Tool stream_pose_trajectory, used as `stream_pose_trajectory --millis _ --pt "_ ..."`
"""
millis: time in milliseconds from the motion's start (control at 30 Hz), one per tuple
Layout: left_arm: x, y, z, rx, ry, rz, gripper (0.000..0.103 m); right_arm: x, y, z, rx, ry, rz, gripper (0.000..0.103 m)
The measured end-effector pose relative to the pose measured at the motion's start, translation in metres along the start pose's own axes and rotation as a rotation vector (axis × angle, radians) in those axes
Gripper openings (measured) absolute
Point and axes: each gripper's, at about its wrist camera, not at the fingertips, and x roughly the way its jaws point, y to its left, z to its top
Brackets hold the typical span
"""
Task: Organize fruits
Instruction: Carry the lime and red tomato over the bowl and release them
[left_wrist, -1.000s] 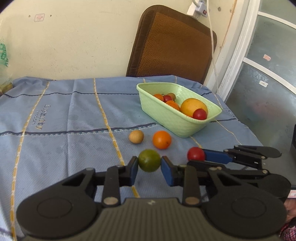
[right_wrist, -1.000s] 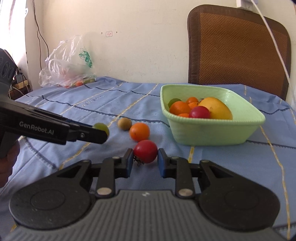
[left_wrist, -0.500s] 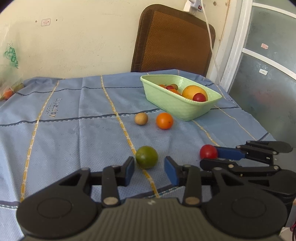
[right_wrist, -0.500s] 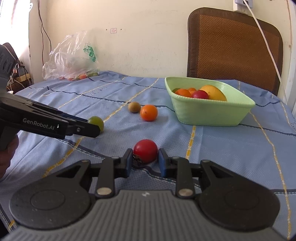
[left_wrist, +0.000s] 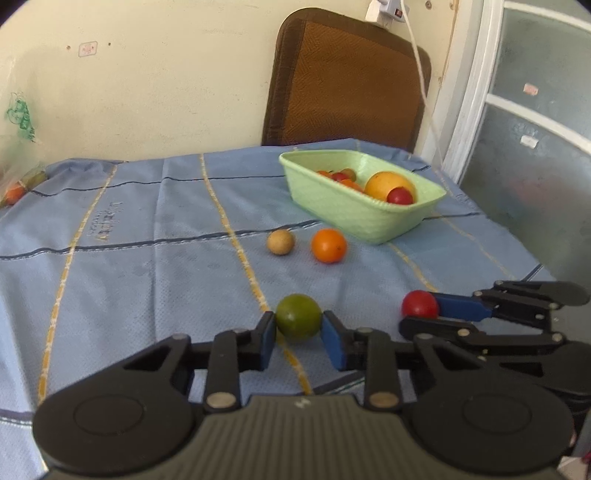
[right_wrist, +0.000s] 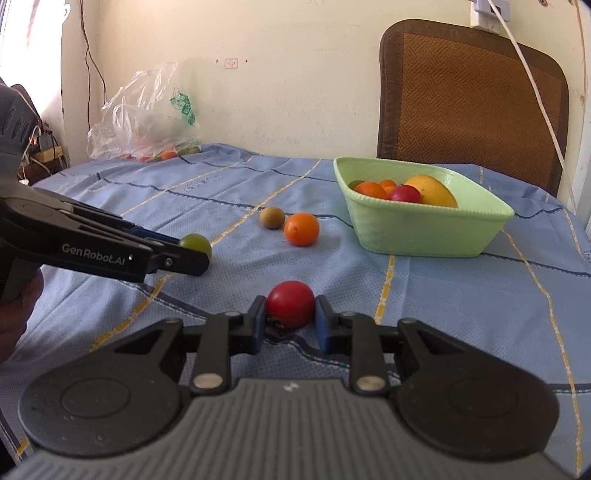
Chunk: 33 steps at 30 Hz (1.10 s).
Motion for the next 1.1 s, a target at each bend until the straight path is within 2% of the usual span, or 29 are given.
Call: stream_pose_trajectory --millis 200,533,833,1033,1100 --pt "-0.002 -0.016 0.035 0.032 -0.060 -0.053 0.027 -0.009 -0.022 0.013 0.080 -0.099 -0.020 0.030" --pt "0.039 -0.040 0.088 0.056 -0.070 -0.099 0.027 -0.009 -0.067 0.038 0.125 -0.202 -0.131 0.030" --pt "0.088 -0.056 0.122 0.061 -0.063 -0.085 0.028 0.016 -0.109 0.050 0.172 -0.193 -0.184 0.030" --pt "0.115 -0.063 0.125 0.062 -0.034 -0.065 0.029 0.023 -0.118 0.044 0.206 -0.185 -0.181 0.032" --pt "0.119 -0.065 0.124 0.063 -0.029 -0.056 0.034 0.023 -0.119 0.044 0.212 -0.188 -0.178 0.033"
